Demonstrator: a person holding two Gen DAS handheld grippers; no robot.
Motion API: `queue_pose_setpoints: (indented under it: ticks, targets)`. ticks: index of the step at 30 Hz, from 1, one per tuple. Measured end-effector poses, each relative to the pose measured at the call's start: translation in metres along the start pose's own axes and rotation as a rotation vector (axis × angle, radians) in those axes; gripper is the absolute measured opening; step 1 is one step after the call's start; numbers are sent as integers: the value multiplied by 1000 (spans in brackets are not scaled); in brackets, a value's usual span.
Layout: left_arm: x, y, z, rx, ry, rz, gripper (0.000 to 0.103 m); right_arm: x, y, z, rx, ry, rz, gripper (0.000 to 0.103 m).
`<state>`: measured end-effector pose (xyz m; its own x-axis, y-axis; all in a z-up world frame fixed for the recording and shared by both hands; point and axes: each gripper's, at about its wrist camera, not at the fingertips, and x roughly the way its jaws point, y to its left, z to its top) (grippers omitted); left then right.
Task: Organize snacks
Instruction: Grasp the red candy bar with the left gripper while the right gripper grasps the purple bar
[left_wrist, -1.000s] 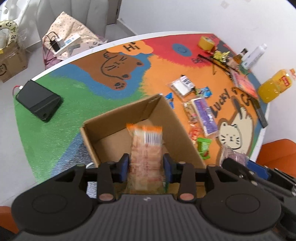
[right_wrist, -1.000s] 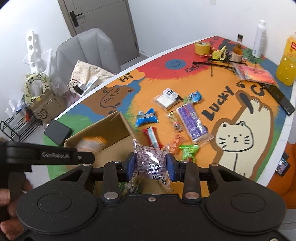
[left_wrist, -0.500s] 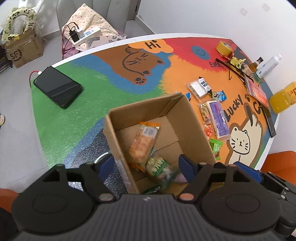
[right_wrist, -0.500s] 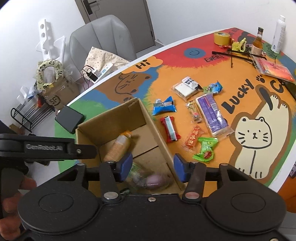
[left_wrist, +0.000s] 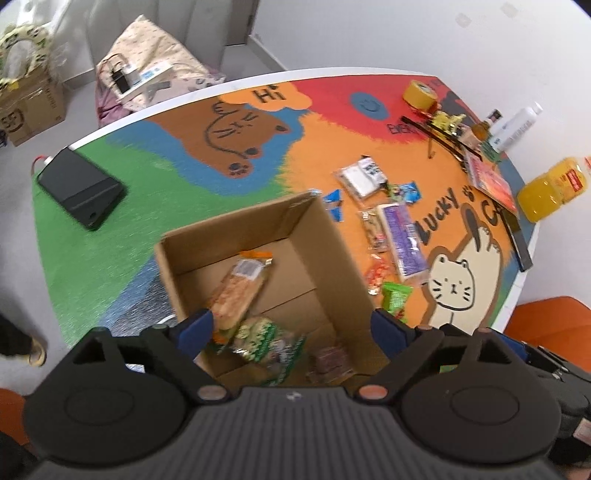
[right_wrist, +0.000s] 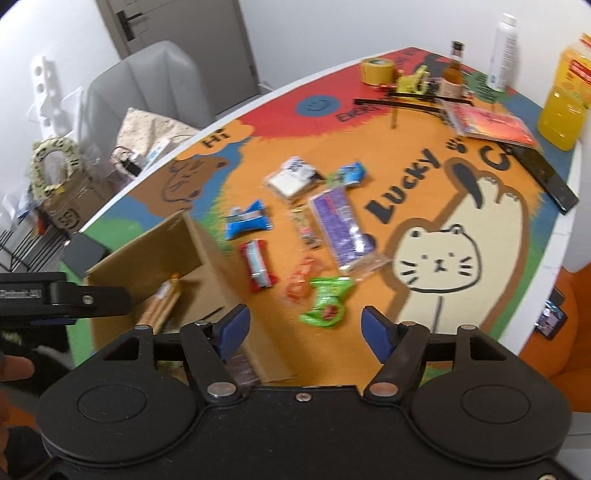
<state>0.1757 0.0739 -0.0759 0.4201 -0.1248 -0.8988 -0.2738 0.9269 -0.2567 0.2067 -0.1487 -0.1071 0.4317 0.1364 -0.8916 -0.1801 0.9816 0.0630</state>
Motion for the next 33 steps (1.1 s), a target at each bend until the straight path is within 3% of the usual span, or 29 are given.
queue_pose_setpoints:
  ticks: [13,23,28,33]
  targets:
    - [34,-53,16,13,23,-30,92,22,-56,18,28,50,-38,70]
    - [65,-59,28,-68,32,-7,91,63,-66,42,-46,115,30,70]
    - [76,-69,41,-81,30,4,88,88,-69,58,-72,134,75,67]
    - [77,-80,56,-84,17,13,76,114,-74,75,-82,160,128,60]
